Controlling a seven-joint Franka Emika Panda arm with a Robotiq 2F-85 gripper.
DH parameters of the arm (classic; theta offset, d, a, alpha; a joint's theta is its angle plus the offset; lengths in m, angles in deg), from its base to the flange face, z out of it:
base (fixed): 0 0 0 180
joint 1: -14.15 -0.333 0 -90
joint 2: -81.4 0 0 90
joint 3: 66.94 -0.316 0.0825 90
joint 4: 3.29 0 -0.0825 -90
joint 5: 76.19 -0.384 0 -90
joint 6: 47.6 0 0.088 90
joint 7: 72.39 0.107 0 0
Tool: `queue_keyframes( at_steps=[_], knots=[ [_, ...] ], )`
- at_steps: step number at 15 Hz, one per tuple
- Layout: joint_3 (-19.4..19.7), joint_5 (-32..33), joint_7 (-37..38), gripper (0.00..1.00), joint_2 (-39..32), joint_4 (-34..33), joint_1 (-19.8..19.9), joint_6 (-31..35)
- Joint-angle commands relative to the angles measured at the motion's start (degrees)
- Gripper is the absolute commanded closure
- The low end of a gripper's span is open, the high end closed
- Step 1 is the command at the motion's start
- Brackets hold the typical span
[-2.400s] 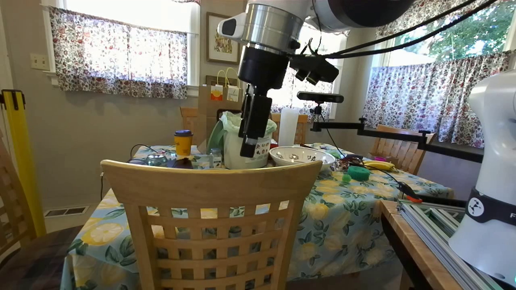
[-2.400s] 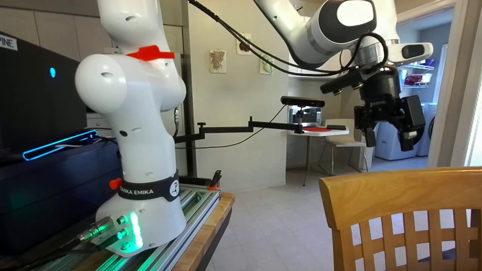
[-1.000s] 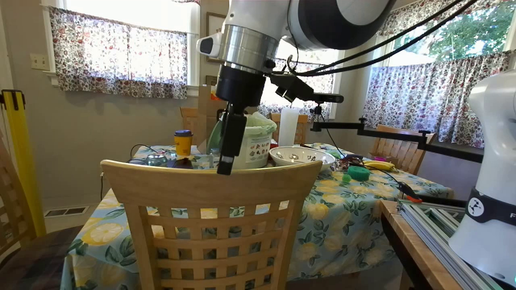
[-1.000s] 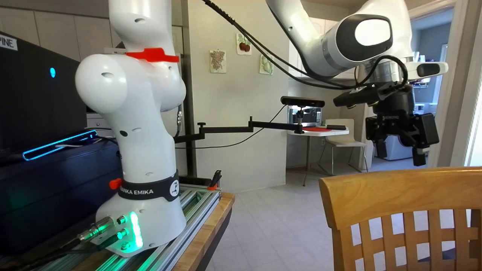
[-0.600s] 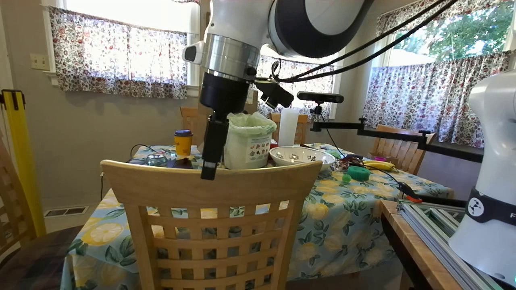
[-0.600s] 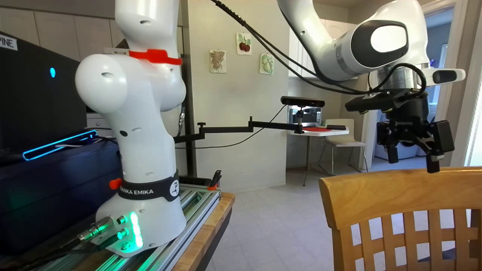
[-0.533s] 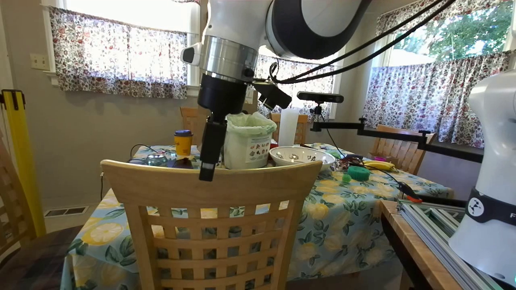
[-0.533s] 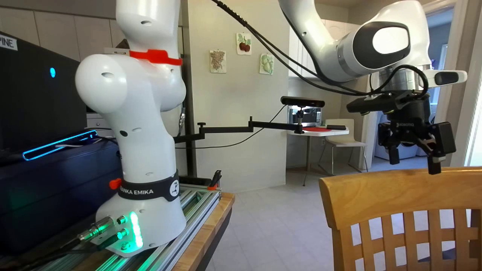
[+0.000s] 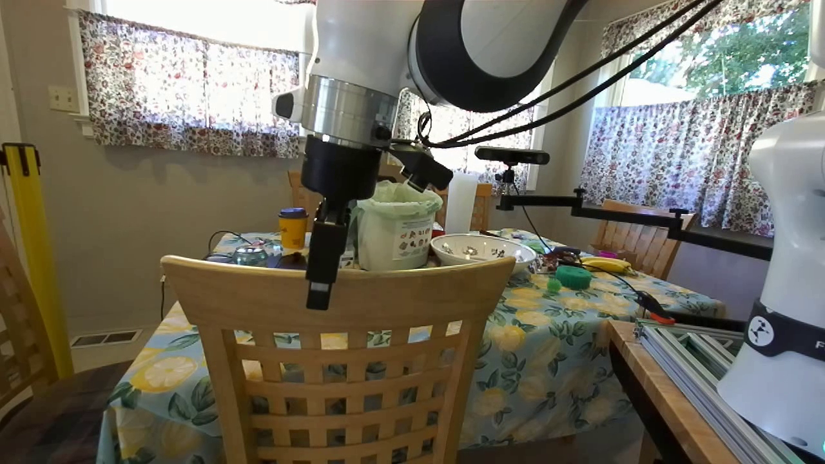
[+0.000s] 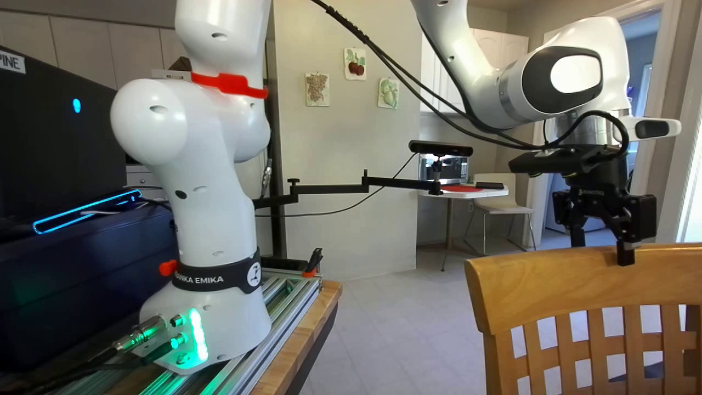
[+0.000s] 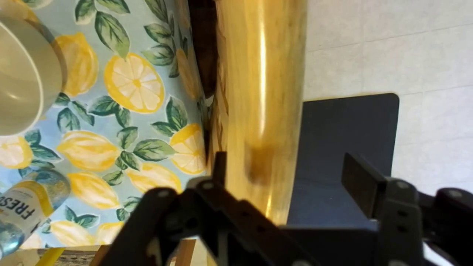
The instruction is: Pull the chair back
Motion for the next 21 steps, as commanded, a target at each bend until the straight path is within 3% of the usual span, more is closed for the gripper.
queue_keyframes(
  at_steps=[1,7,13,21],
  knots=[
    [0.98,-0.35,-1.20,0.51,-1.42,-2.10,-0.94,-0.03],
    [1.83,-0.28,-0.82,0.95,-1.33,-3.18,-0.85,0.44],
    [2.35,0.61,-1.35,0.93,-2.07,-4.33,-1.10,0.24],
    [0.05,0.22,-6.98,0.93,0.53,0.31,-1.38,2.00]
  ],
)
